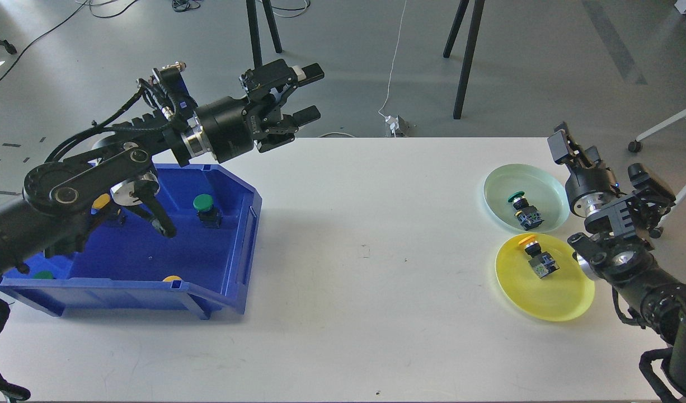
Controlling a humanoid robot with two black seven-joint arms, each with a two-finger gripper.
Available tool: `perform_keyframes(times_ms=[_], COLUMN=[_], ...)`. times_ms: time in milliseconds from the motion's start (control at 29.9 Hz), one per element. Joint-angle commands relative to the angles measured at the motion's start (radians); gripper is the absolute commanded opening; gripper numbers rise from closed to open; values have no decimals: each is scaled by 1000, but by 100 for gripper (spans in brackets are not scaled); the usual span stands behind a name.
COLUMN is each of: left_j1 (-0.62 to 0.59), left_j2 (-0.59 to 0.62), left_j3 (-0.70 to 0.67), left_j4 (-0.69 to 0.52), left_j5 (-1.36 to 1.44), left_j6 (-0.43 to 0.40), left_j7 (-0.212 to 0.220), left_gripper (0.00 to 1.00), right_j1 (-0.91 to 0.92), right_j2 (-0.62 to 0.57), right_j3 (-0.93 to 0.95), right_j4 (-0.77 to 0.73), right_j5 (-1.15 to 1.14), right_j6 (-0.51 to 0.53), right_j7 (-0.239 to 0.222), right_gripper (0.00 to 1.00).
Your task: Pass button and place on color plate
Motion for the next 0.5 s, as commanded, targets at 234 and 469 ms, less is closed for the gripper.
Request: perform_keyframes(times_ms=[234,469], left_j1=[6,79], left_j2=[104,105], left_j3=[-163,-241], left_j4=[204,302], left_j5=[-10,-187], left_j6=[0,0], left_j7=[0,0], left_gripper=[95,99], right_j1=[143,14], right_j2=[-211,-356], right_j3=[194,389], right_j4=[328,691], right_j5=[480,560], right_j6=[639,937], right_j7=[0,0], right_gripper=[97,97])
